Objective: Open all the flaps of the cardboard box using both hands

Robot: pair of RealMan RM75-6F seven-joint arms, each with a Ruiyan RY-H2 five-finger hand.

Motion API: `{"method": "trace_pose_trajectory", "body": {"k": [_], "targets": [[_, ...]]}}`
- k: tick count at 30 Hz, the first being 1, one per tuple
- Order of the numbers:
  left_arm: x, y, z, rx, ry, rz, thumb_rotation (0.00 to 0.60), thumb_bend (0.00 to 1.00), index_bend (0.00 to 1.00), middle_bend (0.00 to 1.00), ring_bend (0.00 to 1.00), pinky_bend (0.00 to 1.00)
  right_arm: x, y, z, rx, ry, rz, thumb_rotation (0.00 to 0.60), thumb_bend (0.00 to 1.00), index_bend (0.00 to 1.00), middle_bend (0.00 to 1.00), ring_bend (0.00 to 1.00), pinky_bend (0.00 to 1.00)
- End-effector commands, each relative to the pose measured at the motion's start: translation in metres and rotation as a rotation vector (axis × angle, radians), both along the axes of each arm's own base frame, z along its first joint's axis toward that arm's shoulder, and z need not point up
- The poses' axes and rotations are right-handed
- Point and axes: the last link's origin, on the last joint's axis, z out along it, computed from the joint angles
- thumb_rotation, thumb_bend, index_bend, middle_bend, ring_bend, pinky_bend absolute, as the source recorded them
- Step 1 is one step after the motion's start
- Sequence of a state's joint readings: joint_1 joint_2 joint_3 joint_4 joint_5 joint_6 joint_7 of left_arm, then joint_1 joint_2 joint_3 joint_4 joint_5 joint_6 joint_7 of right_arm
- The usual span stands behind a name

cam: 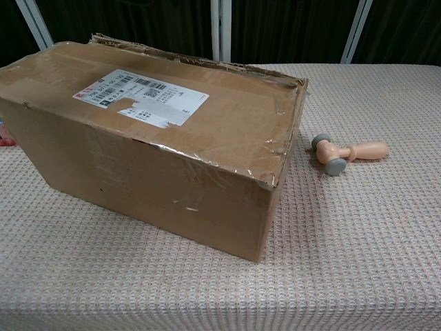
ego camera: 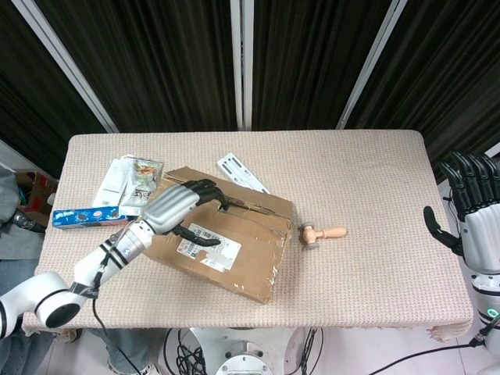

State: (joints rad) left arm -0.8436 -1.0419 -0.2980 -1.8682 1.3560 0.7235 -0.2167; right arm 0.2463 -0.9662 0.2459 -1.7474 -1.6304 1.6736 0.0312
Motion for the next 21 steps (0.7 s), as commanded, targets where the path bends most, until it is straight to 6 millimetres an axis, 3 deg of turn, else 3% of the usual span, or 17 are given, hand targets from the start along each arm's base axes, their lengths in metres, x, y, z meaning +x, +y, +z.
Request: {"method": "trace_pose_trajectory", "body": {"k": [1, 7, 21], "targets": [[0.009, 0.003, -0.017, -0.044, 0.036, -0.006, 0.067, 0.00, 0.29, 0.23, 0.12, 0.18, -0.003, 0.001, 0.002, -0.006, -0.002, -0.002, 0.600, 0.33, 0.00, 0.00, 0.00, 0.00], [0.011, 0.005, -0.033, -0.068, 0.052, 0.006, 0.050, 0.00, 0.29, 0.23, 0.12, 0.18, -0.006, 0.003, 0.004, -0.012, -0.012, 0.001, 0.600, 0.33, 0.00, 0.00, 0.00, 0.00], [0.005, 0.009, -0.048, -0.075, 0.107, 0.027, 0.020, 0.00, 0.29, 0.24, 0.12, 0.18, -0.010, 0.006, 0.005, -0.022, -0.054, 0.020, 0.600, 0.31, 0.00, 0.00, 0.00, 0.00]]}}
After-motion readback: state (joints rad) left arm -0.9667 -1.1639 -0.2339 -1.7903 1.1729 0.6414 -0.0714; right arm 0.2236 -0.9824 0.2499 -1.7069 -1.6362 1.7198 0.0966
